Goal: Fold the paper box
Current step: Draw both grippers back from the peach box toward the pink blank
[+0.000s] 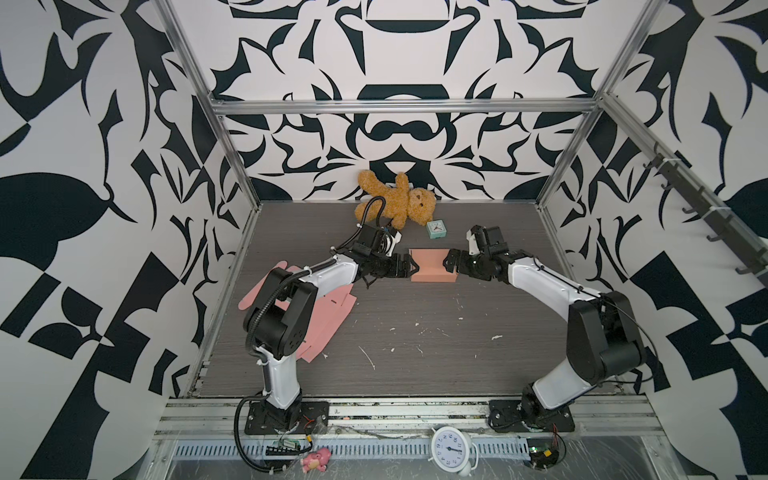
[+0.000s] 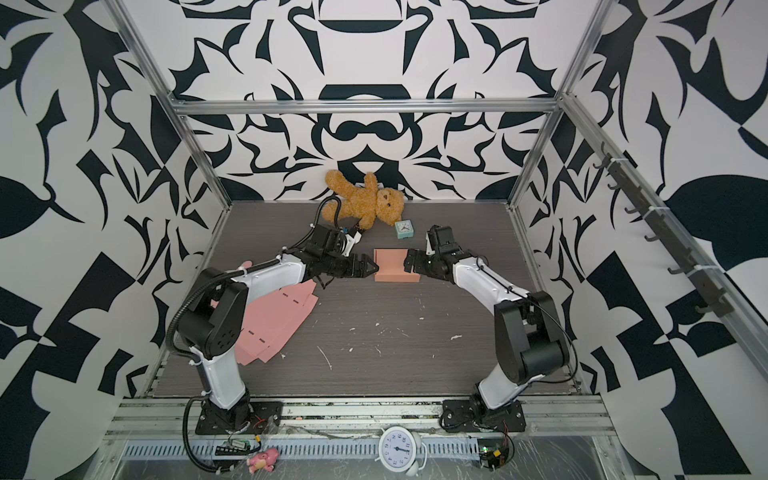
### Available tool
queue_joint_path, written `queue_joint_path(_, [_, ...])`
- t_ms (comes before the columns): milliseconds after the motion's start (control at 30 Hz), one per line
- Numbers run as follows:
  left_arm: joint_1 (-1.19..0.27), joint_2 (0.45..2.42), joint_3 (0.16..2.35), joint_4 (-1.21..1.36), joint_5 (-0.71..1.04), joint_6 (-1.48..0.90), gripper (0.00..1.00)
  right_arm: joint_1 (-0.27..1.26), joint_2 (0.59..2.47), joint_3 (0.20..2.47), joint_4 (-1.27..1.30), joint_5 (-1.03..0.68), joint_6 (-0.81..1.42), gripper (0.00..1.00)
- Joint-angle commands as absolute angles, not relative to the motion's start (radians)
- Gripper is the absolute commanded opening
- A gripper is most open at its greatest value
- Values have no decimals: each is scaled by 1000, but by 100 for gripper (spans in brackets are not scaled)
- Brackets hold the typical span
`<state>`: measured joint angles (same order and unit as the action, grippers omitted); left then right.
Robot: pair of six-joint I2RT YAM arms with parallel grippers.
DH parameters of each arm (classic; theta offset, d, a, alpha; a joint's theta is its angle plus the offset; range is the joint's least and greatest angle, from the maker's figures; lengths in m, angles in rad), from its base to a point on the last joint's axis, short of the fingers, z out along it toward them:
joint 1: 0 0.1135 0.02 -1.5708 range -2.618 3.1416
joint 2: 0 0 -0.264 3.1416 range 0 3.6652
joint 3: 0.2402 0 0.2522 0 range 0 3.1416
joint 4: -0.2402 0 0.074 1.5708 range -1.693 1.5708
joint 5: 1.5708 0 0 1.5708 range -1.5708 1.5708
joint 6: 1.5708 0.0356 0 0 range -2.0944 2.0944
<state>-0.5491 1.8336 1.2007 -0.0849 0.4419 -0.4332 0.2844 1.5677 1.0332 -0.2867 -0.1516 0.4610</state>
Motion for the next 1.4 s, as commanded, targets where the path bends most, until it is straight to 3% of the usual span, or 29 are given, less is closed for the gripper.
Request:
queue_joint_path(0, [-545,1772,1132,-146,449,-396,91,297,1484,994,-302,-144,448,99])
queue_joint_path(300, [-527,1576,965,-280,358,-342,92,420,1266,880,-371,-90,479,99])
queue_joint_path(767, [-300,1412,732,-260,428,-367,92,804,1150,806,-338,64,668,99])
queue_joint_path(1367, [-262,1456,677,-255,343,-364,92,861,1183,808,-313,84,688,99])
